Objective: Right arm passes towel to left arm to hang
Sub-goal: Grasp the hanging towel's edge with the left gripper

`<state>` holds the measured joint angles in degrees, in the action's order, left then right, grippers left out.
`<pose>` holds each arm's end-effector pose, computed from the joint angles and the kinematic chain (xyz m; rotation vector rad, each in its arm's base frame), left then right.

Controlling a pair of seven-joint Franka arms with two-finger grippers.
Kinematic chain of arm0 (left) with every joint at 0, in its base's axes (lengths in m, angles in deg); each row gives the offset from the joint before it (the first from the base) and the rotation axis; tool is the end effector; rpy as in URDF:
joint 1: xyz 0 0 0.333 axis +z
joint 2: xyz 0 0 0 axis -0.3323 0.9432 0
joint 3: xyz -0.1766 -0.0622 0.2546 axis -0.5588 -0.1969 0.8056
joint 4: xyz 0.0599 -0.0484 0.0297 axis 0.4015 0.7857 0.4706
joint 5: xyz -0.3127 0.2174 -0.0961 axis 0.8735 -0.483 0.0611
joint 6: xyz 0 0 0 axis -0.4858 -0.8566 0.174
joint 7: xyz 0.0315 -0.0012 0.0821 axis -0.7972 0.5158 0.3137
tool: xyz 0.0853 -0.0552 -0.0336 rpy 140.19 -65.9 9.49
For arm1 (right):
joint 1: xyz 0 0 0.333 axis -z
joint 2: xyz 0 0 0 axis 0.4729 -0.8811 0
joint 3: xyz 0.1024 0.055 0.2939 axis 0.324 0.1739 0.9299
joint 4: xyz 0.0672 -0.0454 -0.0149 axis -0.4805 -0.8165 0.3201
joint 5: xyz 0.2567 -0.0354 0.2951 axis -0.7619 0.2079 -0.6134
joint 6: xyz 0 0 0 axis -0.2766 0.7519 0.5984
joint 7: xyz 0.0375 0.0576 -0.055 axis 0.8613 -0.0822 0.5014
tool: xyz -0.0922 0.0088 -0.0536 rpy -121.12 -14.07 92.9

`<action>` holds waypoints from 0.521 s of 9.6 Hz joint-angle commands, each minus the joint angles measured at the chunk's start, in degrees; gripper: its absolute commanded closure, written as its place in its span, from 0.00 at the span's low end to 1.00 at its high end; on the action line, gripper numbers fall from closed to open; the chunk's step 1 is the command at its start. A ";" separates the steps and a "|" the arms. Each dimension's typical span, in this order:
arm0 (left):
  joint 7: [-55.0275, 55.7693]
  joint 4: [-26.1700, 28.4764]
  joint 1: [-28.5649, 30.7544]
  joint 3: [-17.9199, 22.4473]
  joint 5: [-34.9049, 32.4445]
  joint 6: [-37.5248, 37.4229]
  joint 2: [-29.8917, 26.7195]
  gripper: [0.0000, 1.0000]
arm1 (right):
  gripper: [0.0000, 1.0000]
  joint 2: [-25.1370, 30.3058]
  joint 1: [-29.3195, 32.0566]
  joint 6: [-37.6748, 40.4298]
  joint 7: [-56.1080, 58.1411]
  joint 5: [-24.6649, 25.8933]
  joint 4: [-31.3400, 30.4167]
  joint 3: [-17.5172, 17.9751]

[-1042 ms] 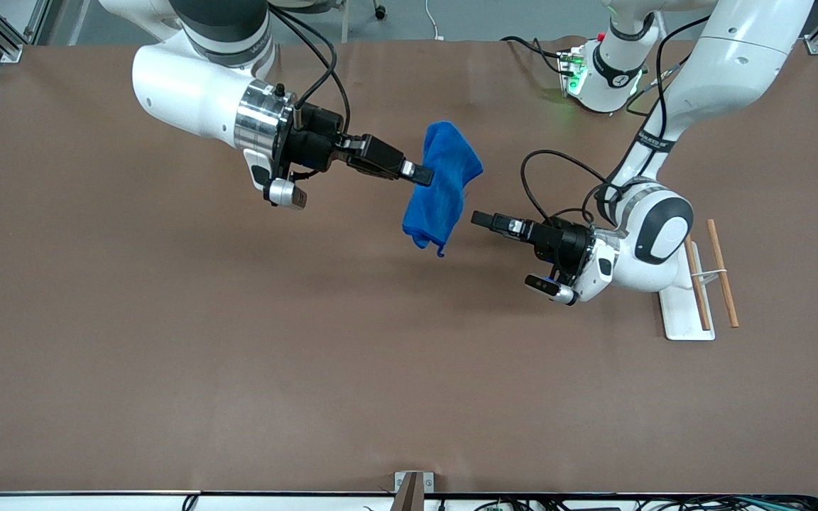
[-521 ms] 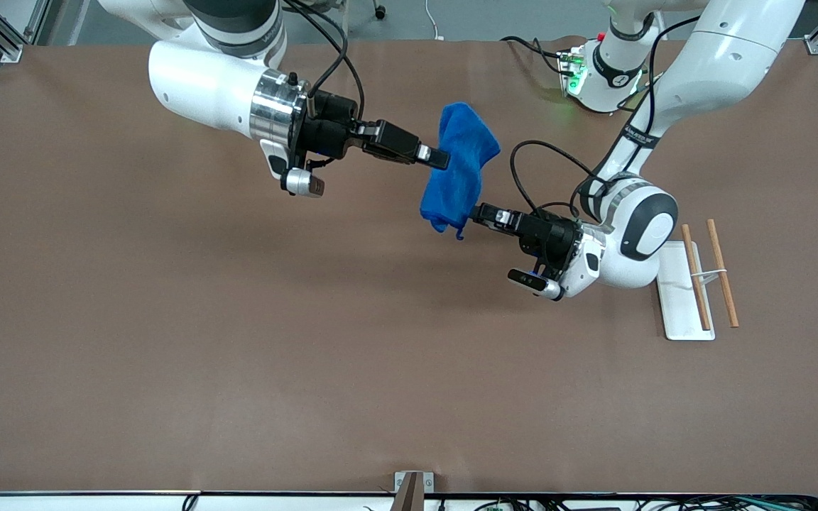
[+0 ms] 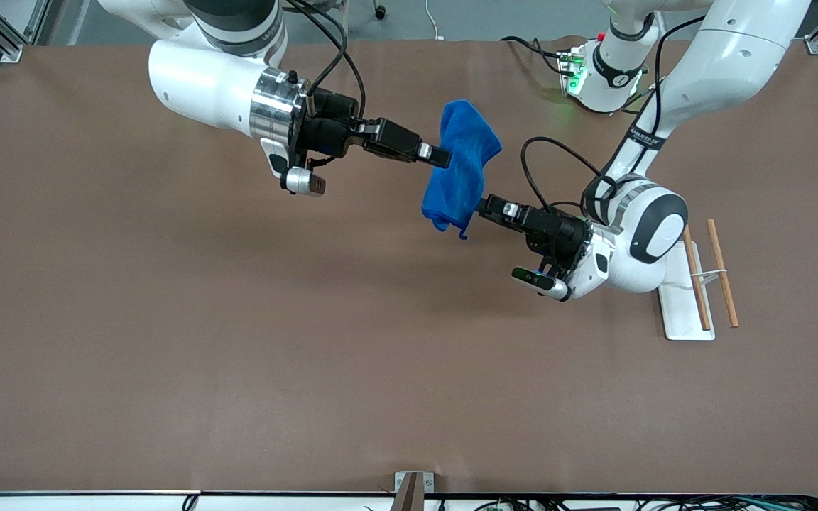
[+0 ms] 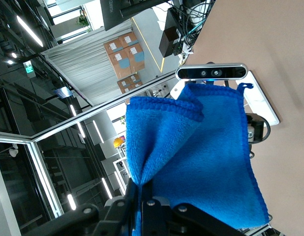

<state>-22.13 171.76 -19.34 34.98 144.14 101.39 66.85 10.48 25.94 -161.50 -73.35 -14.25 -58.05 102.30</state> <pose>0.5903 -0.2761 0.3763 1.0965 0.1055 -0.5729 0.5104 0.4092 0.5748 -1.6633 0.5558 0.1048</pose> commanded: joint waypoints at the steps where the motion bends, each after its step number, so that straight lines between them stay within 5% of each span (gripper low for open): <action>1: 0.01 1.06 0.63 -0.16 -0.07 -0.42 0.51 0.25 | 1.00 -0.42 0.08 -0.72 0.16 -1.34 0.71 0.58; 5: 5.09 0.88 2.73 -0.15 -0.51 -0.59 -1.25 0.36 | 1.00 -0.42 0.08 -0.72 0.16 -1.34 0.71 0.58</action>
<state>-18.71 171.60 -17.86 34.95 144.14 100.68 66.14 10.48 25.94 -161.51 -73.35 -14.29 -58.04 102.30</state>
